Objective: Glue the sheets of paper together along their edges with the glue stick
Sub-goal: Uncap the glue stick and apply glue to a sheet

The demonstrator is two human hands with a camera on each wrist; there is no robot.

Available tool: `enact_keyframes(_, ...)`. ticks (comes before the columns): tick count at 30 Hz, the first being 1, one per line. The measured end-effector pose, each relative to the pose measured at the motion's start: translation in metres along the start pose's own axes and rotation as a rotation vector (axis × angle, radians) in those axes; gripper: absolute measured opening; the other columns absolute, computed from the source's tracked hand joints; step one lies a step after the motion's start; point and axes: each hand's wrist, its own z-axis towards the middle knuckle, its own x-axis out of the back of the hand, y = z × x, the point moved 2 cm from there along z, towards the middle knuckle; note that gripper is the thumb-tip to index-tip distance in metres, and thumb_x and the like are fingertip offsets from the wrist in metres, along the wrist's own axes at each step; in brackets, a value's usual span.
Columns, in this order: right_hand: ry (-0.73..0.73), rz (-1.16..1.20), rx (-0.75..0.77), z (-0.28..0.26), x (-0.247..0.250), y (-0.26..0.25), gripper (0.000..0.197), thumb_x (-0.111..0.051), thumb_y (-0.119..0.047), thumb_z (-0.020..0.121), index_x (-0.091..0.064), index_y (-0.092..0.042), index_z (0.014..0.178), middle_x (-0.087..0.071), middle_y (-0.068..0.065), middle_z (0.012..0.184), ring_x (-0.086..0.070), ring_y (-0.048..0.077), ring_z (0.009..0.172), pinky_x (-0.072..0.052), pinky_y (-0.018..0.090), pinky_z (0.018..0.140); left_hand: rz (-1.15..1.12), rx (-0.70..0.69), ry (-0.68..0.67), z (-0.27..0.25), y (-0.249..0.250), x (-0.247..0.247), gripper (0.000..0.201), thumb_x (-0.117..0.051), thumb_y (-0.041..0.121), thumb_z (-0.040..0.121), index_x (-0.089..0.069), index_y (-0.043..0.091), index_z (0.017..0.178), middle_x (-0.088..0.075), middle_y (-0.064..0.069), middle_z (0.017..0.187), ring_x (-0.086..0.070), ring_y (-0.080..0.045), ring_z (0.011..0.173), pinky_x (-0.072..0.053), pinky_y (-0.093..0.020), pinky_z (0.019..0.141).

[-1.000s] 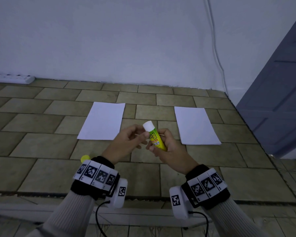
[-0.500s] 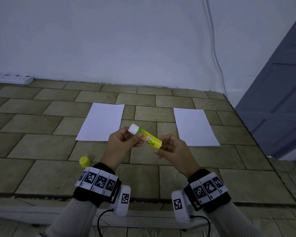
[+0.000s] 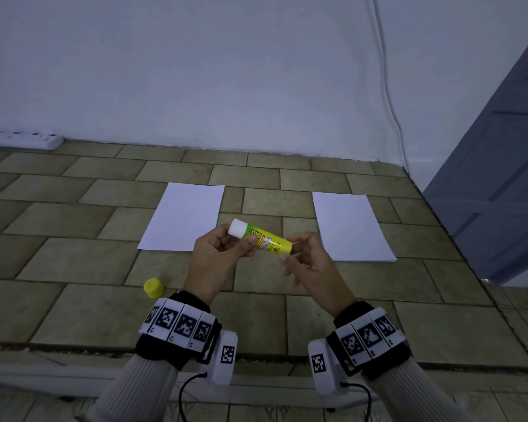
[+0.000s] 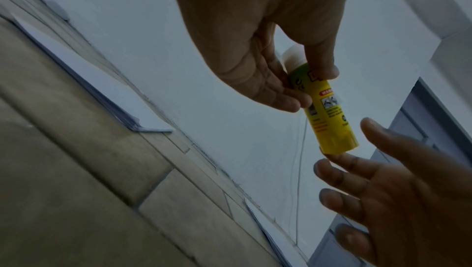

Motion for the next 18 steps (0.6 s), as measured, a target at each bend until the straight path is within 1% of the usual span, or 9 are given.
enact_keyframes(1,0.016,-0.049,0.029,0.0003,0.0015,0.0008,0.025,-0.068,-0.019,0.087,-0.052,-0.025,0.104,-0.059,-0.011,0.088,-0.055,0.006,0.069,-0.047,0.028,0.06,-0.001,0.004,0.005,0.0007,0.0,0.0009,0.027,-0.071,0.016,0.071,-0.066,0.002,0.095,-0.073,-0.001,0.073,-0.07,-0.01,0.069,-0.057,-0.02,0.067)
enact_keyframes(3,0.06,-0.107,0.062,0.0023,0.0049,0.0022,0.027,-0.074,-0.019,0.082,-0.056,-0.028,0.1,-0.061,-0.018,0.09,-0.055,0.004,0.074,-0.048,0.029,0.066,-0.001,0.009,0.007,0.0017,-0.0006,0.0018,0.03,-0.07,0.019,0.07,-0.067,0.003,0.094,-0.073,-0.001,0.072,-0.07,-0.01,0.068,-0.057,-0.021,0.067)
enact_keyframes(6,0.061,-0.125,0.06,0.0049,0.0073,0.0043,0.024,-0.072,-0.022,0.083,-0.056,-0.03,0.099,-0.061,-0.016,0.094,-0.056,0.0,0.082,-0.048,0.03,0.071,-0.006,0.023,0.007,0.002,-0.0015,0.0008,0.029,-0.07,0.02,0.07,-0.067,0.003,0.094,-0.073,-0.002,0.072,-0.07,-0.011,0.067,-0.058,-0.021,0.067)
enact_keyframes(8,0.018,-0.143,0.044,0.0049,0.0059,0.0057,0.023,-0.068,-0.034,0.084,-0.053,-0.031,0.101,-0.06,-0.014,0.093,-0.056,0.0,0.083,-0.049,0.033,0.073,-0.007,0.03,0.004,0.0023,-0.0019,0.0002,0.028,-0.069,0.02,0.071,-0.067,0.004,0.093,-0.073,-0.003,0.07,-0.07,-0.011,0.066,-0.058,-0.021,0.067)
enact_keyframes(10,-0.025,-0.171,0.035,0.0039,0.0037,0.0064,0.034,-0.055,-0.054,0.082,-0.052,-0.027,0.103,-0.062,-0.009,0.092,-0.059,0.01,0.087,-0.051,0.038,0.076,-0.006,0.038,-0.005,0.0023,-0.0017,-0.0001,0.027,-0.069,0.022,0.072,-0.067,0.004,0.092,-0.073,-0.004,0.07,-0.07,-0.012,0.066,-0.058,-0.022,0.067)
enact_keyframes(11,-0.044,-0.175,0.028,0.0034,0.0022,0.0067,0.041,-0.047,-0.059,0.083,-0.053,-0.023,0.103,-0.063,-0.006,0.091,-0.061,0.016,0.089,-0.05,0.039,0.076,-0.007,0.043,-0.012,0.0019,-0.0017,-0.0004,0.027,-0.069,0.022,0.072,-0.067,0.004,0.092,-0.073,-0.004,0.07,-0.07,-0.013,0.066,-0.058,-0.022,0.067)
enact_keyframes(13,-0.046,-0.136,-0.013,0.0024,-0.0001,0.0067,0.05,-0.037,-0.057,0.089,-0.059,-0.015,0.1,-0.066,-0.004,0.082,-0.062,0.024,0.088,-0.049,0.037,0.074,-0.011,0.05,-0.037,0.0002,-0.0013,-0.0025,0.027,-0.069,0.021,0.072,-0.067,0.003,0.093,-0.073,-0.005,0.071,-0.07,-0.013,0.066,-0.058,-0.022,0.067)
enact_keyframes(15,-0.034,-0.076,-0.079,0.0022,-0.0008,0.006,0.054,-0.032,-0.053,0.096,-0.063,-0.01,0.091,-0.066,-0.002,0.074,-0.062,0.028,0.079,-0.048,0.037,0.071,-0.016,0.055,-0.056,-0.0016,-0.0016,-0.0052,0.028,-0.069,0.019,0.072,-0.066,0.002,0.094,-0.073,-0.005,0.073,-0.07,-0.013,0.067,-0.057,-0.022,0.067)
enact_keyframes(18,-0.025,-0.05,-0.082,0.002,-0.0022,0.0034,0.038,-0.034,-0.039,0.101,-0.06,-0.013,0.092,-0.066,-0.001,0.076,-0.062,0.017,0.072,-0.047,0.034,0.066,-0.022,0.058,-0.023,-0.002,-0.0039,-0.0055,0.021,-0.068,0.013,0.077,-0.066,0.001,0.094,-0.073,-0.005,0.072,-0.07,-0.013,0.067,-0.057,-0.021,0.065)
